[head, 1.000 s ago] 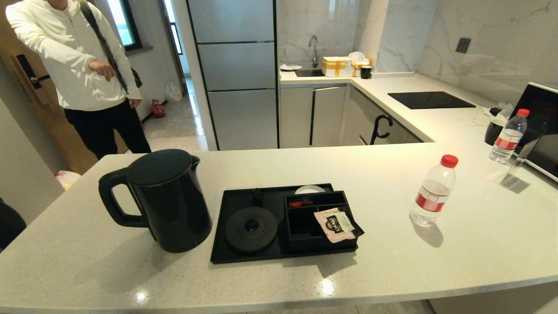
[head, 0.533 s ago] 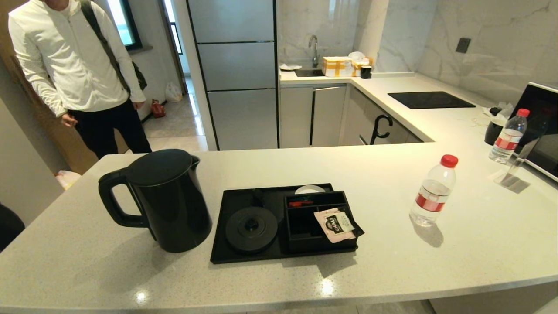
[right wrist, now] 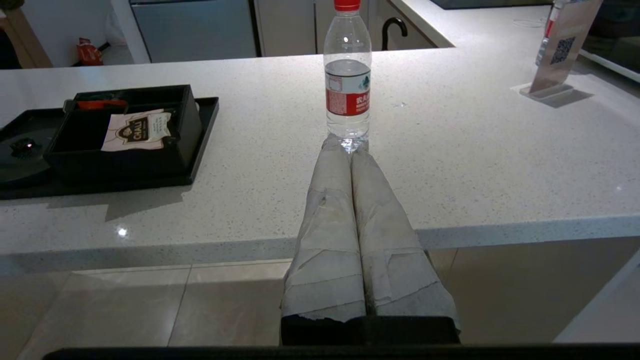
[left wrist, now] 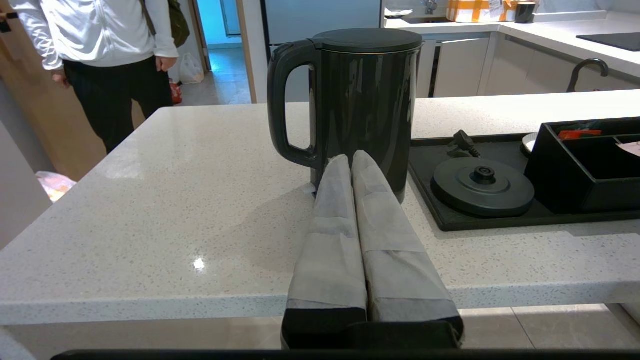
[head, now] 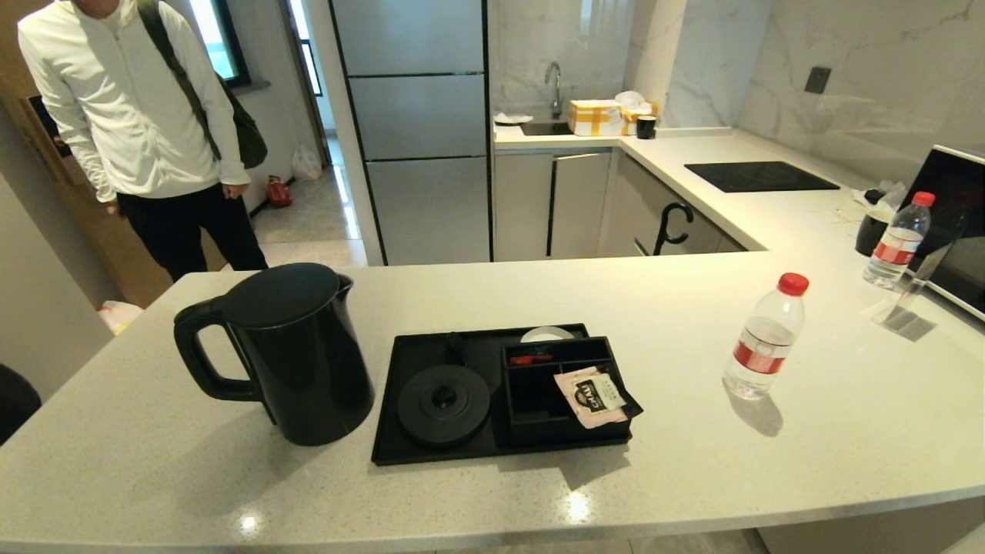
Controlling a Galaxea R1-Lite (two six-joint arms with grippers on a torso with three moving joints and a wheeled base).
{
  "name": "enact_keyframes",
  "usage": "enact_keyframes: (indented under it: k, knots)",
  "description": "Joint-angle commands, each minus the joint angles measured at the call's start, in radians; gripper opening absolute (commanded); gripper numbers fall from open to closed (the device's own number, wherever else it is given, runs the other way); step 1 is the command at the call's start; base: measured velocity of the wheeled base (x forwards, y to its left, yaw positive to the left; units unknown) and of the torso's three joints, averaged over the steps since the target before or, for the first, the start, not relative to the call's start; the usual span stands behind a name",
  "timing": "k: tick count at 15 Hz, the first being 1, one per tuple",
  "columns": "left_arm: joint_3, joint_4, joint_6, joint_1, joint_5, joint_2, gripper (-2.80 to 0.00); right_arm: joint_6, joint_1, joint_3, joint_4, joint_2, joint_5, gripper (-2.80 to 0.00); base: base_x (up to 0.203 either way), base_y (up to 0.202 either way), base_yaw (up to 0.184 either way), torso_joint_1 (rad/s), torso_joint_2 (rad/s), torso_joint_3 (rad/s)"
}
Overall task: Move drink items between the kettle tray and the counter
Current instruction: Return the bottled water to its original position
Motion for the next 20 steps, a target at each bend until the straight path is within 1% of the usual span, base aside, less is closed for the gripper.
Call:
enact_keyframes:
  k: [1,20]
  knots:
    - [0.04,-0.001,0.0,0.0,0.0,0.0,-2.8,0.005,0.0,0.032,-0.001,0.002,0.0,-2.8,0.0,0.0,0.0,0.0,0.0,0.0]
    - [0.04,-0.001,0.0,0.0,-0.001,0.0,-2.8,0.004,0.0,0.032,-0.001,0.002,0.0,-2.8,0.0,0.0,0.0,0.0,0.0,0.0]
